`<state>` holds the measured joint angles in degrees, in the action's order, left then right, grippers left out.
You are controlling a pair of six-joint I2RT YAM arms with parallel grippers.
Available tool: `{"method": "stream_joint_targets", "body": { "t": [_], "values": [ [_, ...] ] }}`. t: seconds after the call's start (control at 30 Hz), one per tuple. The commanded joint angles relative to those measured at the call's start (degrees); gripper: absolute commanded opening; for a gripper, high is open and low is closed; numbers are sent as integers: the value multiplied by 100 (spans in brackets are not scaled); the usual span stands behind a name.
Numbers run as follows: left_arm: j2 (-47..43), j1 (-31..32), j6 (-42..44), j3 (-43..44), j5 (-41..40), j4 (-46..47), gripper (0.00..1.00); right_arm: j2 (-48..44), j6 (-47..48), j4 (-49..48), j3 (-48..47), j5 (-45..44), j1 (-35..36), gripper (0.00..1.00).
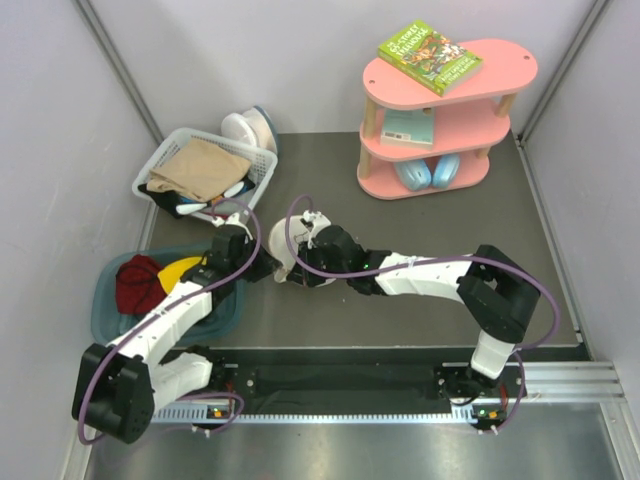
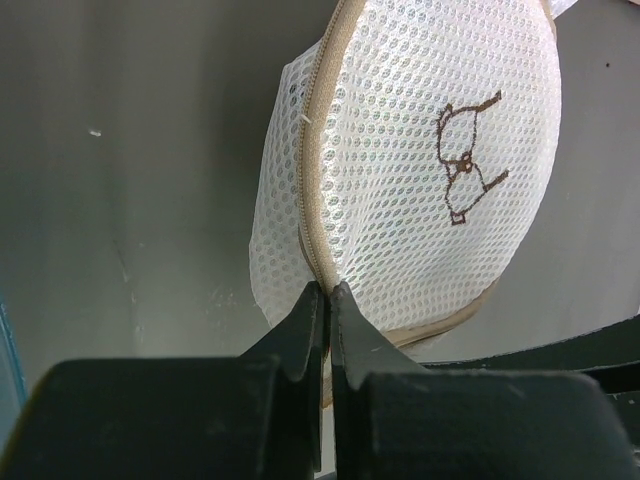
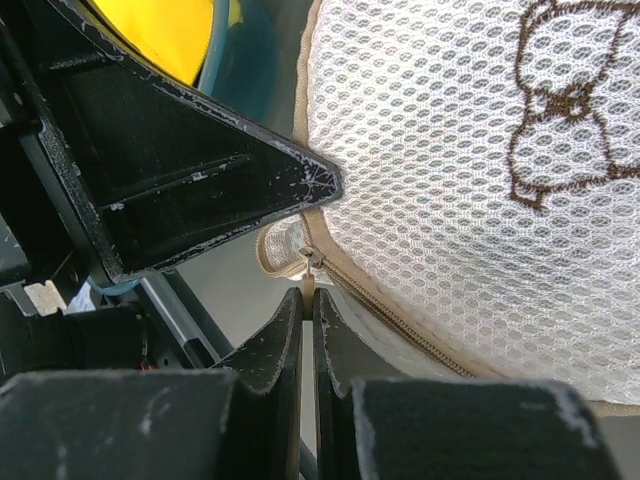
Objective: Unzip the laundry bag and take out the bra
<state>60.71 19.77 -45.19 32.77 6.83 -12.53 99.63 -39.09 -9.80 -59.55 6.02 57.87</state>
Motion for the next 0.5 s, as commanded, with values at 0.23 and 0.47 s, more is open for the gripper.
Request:
{"method": "stream_joint_targets", "body": {
  "t": [0.23,0.47],
  "values": [
    [55,-26,256,212,-340,102,0,-392,-28,-233,233,-162,-29,0],
    [82,-35,318,247,-428,76,0,-849,59,-48,698,-479,-240,0]
  ]
}}
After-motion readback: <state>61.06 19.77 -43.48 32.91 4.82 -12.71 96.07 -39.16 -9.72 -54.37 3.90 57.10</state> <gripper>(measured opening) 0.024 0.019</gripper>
